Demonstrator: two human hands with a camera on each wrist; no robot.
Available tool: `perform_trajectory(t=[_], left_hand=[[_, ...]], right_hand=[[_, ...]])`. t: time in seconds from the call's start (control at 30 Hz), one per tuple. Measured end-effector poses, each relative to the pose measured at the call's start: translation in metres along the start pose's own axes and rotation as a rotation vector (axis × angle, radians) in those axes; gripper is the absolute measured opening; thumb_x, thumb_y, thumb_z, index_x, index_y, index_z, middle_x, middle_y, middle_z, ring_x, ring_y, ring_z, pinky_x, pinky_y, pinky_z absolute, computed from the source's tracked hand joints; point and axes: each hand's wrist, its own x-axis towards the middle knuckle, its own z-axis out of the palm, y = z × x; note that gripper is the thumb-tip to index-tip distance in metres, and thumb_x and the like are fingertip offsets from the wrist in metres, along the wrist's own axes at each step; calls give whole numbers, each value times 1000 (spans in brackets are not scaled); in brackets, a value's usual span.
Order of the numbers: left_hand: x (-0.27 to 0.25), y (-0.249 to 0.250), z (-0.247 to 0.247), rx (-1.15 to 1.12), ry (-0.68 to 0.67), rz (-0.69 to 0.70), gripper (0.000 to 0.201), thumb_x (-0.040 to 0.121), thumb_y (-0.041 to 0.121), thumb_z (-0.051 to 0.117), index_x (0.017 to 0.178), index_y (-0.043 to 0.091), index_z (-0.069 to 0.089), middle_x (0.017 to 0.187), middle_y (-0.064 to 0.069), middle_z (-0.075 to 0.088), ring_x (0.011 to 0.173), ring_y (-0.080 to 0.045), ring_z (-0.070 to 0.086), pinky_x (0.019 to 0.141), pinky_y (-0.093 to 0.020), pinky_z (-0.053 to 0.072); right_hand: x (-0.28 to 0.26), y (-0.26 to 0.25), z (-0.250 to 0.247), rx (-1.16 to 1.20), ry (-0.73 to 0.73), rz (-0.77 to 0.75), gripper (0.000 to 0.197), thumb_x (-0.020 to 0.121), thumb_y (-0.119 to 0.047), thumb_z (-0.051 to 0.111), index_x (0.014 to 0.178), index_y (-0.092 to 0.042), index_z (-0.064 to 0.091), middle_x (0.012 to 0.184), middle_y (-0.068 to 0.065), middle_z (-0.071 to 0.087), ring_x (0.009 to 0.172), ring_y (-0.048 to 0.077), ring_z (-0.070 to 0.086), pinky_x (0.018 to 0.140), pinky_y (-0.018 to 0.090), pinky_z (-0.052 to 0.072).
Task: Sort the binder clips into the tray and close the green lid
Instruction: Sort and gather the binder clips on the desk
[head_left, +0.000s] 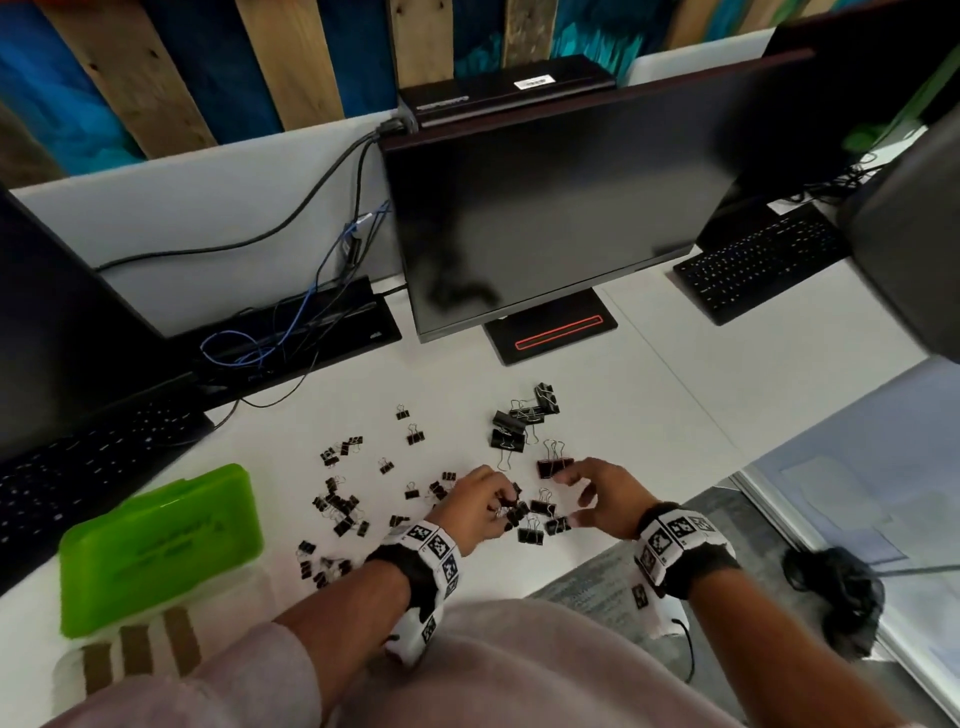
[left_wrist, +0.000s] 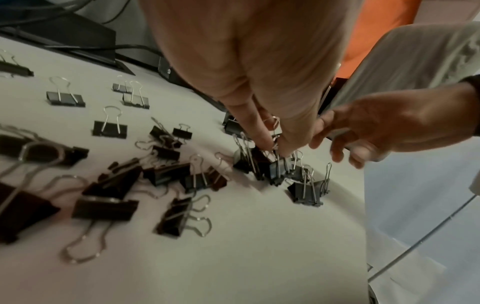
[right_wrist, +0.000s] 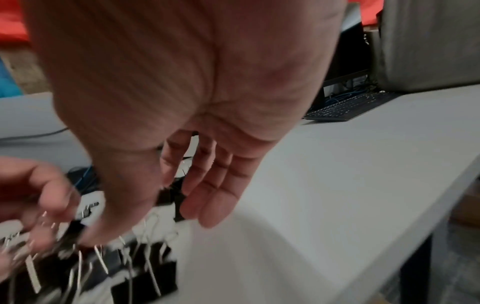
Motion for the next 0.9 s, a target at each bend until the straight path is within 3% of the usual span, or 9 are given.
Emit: perform_trajectory(t=[0.07,0.17,0.27,0.4,0.57,0.73,0.9], left_hand=[[2,-2,1,-25,-10,-1,38,83,1,62,116,17,54,114,2,48,100,-12,52,78,-5,44],[4,-6,-2,-19,-35,6,61,81,-5,61,129,29,45,125,6,47,107,-10,52,81,-10,46],[7,-12,-8,44,11,14,80,72,-1,73,135,33,38,132,11,38,119,-9,43,101,-20,39],[11,-10,-11,122,-74,-113,107,62,0,81,144,33,21,147,9,23,133,-10,29,111,-27,31],[13,-6,-2,241,-186,-124,105,65,2,79,146,30,19,148,0,29,135,-20,31,113,-36,31],[2,-7,-1,245,-99,-128,84,71,0,72,140,26,31,136,-4,44,125,-23,44,107,-38,38],[-13,-23,-19,188,-97,-175,78,69,-5,71,131,30,39,130,-4,49,113,-22,53,96,-40,48]], right_hand=[[-8,5,4,-9,-86,14,80,65,-12,83,131,-27,42,121,-5,43,87,16,61,75,28,52],[-5,6,22,-74,-112,-11,103,59,-14,87,142,-23,27,132,-2,35,101,20,57,82,30,49],[6,4,39,-58,-54,-13,110,55,-16,88,144,-21,22,142,4,30,125,26,44,102,36,41],[18,-6,50,-30,-9,2,113,55,-15,88,145,-20,19,144,6,27,128,27,42,107,37,38],[23,-17,62,-80,-45,-9,108,58,-17,86,143,-24,20,141,5,28,120,29,52,100,41,45],[24,-29,77,-116,-59,-49,93,64,-20,83,139,-20,28,134,5,31,106,33,60,94,42,49],[31,-44,86,-155,-123,-115,88,65,-22,82,137,-18,31,131,6,32,101,35,61,94,44,49]])
